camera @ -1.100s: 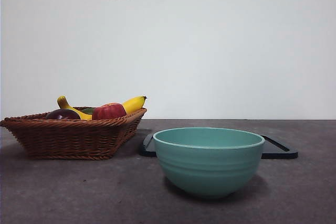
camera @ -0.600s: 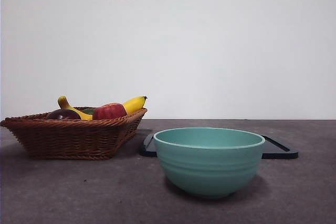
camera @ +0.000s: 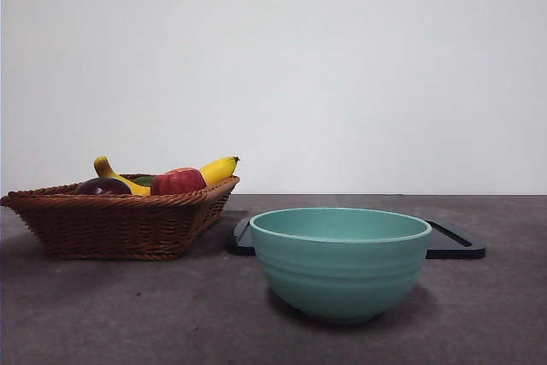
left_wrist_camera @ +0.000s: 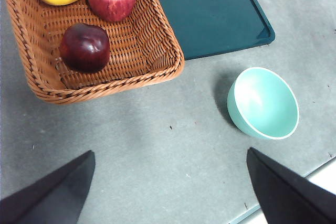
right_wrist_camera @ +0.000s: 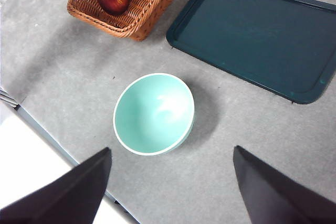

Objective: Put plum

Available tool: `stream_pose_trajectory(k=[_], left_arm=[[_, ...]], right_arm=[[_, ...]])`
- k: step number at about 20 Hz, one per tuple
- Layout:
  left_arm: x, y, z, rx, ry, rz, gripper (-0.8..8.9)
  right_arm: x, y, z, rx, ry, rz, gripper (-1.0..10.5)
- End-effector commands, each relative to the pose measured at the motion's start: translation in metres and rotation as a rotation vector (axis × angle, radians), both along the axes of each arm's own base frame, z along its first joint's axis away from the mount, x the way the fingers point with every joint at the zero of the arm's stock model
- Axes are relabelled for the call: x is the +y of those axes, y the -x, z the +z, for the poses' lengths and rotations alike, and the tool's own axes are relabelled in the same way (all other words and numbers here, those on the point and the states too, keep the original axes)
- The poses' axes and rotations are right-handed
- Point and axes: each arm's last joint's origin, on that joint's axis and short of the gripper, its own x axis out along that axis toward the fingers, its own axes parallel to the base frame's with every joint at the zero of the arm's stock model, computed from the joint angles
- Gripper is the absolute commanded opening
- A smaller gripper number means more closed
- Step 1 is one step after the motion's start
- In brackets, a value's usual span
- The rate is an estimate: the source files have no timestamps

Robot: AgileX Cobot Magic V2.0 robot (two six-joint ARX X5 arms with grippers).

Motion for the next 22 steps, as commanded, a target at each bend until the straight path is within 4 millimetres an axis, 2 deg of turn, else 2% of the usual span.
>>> stream_pose_trajectory(k=[1,5,9,13,16,22], left_arm=[[0.000,-0.001,0.007,-0.028,0.010,-0.001,4.68],[0.000,-0.006,0.009,-0.053,0.012,0.018,4.68],[-0.002,-0.026,0.016,-0.067,0.006,0.036,4.64],[-0.011,-0.059,0.021,-0.030,-0.078,0.064,4.63],[-0.020,-0.089,0.017,0.024,-0.138,0.068,4.63],[-0.040,-0.145,-0.015,0.070,-0.189,0.048,4.59]], right_arm=[[0.001,-0.001,0.006,-0.022,-0.005,0.008,3.7],[0.001,-0.001,0.006,-0.023,-0.005,0.007,3.7],[0.001,-0.001,0.006,-0.021,-0.007,0.006,3.7],[0.001,-0.001,0.006,-0.019,-0.008,0.004,3.7],[0.001,-0.001,0.006,-0.019,-0.008,0.004,3.7],[0.001,-0.001,0.006,-0.020,-0.008,0.004,3.7]])
